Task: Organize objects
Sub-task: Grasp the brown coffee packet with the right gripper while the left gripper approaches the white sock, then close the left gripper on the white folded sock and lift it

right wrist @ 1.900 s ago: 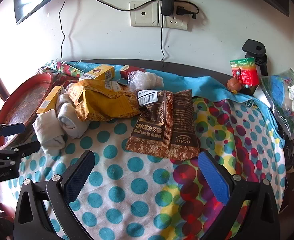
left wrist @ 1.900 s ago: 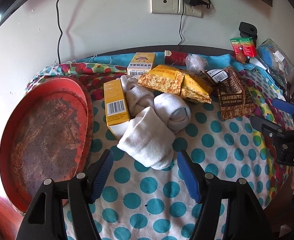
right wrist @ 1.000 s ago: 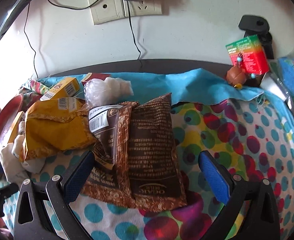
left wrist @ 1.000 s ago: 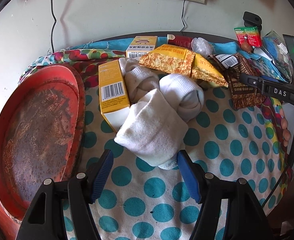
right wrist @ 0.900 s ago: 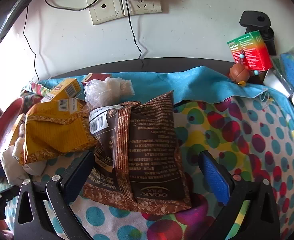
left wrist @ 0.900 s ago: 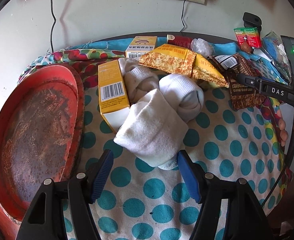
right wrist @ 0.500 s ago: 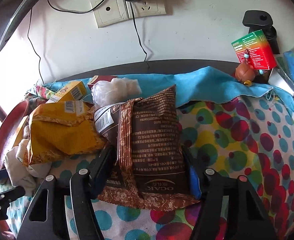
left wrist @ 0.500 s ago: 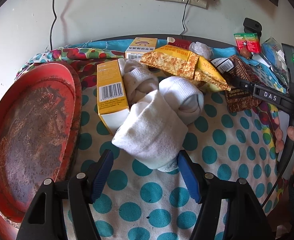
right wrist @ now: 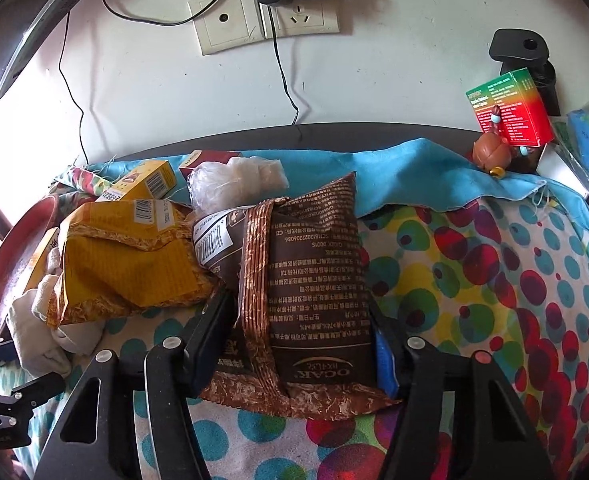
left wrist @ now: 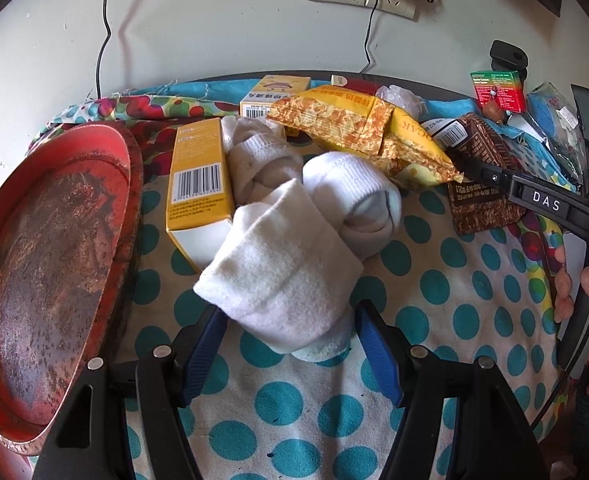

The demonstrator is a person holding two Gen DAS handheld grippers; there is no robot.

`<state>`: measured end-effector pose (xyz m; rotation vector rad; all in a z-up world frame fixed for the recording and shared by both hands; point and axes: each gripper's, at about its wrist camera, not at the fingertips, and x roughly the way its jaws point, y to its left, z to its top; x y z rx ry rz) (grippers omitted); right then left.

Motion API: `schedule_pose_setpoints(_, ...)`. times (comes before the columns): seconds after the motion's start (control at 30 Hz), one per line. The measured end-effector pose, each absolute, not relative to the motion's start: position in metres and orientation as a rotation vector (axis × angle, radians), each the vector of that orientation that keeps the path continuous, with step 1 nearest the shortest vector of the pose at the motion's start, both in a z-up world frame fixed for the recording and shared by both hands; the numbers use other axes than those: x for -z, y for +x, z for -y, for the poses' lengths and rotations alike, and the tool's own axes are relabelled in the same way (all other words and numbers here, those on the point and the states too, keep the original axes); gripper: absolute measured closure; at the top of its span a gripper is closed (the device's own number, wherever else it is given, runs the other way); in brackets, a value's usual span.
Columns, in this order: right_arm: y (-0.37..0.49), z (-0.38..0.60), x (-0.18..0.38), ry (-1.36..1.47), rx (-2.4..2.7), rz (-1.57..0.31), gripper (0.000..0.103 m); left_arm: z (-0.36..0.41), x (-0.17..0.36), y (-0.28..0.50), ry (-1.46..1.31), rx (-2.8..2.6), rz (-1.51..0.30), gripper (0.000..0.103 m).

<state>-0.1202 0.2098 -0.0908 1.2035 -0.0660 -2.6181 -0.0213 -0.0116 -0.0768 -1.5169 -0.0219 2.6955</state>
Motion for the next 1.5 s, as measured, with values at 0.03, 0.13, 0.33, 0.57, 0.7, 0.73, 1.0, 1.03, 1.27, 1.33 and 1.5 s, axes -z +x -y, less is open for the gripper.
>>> schedule_pose_setpoints(0.03, -0.12, -0.209, 0.091, 1.204, 2.617, 0.064, 0.043, 0.012, 0.076, -0.021, -1.509, -2.7, 0.031, 0.035)
schedule_pose_setpoints(0.13, -0.121, -0.21, 0.091, 1.208, 2.617, 0.067, 0.043, 0.018, 0.076, -0.022, -1.501, -2.702, 0.096, 0.035)
schedule_pose_setpoints(0.33, -0.121, -0.208, 0.092, 1.213, 2.618, 0.067, 0.042, 0.025, 0.075, -0.021, -1.513, -2.698, 0.156, 0.068)
schedule_pose_setpoints(0.57, -0.121, -0.208, 0.092, 1.21, 2.623, 0.061, 0.043, 0.017, 0.069, -0.018, -1.504, -2.717, 0.086, 0.072)
schedule_pose_setpoints(0.7, -0.12, -0.208, 0.091, 1.201, 2.633, 0.057, 0.044, 0.016, 0.062, -0.015, -1.479, -2.725, 0.071, 0.072)
schedule_pose_setpoints(0.73, -0.119, -0.208, 0.091, 1.196, 2.637, 0.053, 0.044, 0.015, 0.06, -0.014, -1.472, -2.733, 0.063, 0.072)
schedule_pose_setpoints(1.0, -0.111, -0.202, 0.083, 1.118, 2.689, -0.006, 0.045, 0.011, 0.049, -0.01, -1.453, -2.744, 0.042, 0.072)
schedule_pose_setpoints(1.03, -0.11, -0.203, 0.082, 1.107, 2.699, -0.01, 0.045, 0.01, 0.046, -0.009, -1.445, -2.746, 0.039, 0.072)
schedule_pose_setpoints(1.27, -0.106, -0.212, 0.078, 1.082, 2.758, 0.03, 0.045, 0.009, 0.031, -0.004, -1.406, -2.771, 0.035, 0.072)
schedule_pose_setpoints(1.33, -0.105, -0.213, 0.077, 1.082, 2.774, 0.035, 0.045, 0.009, 0.026, -0.002, -1.396, -2.781, 0.033, 0.072)
schedule_pose_setpoints(1.5, -0.103, -0.215, 0.077, 1.079, 2.799, 0.045, 0.045, 0.014, 0.009, 0.002, -1.352, -2.811, 0.041, 0.072)
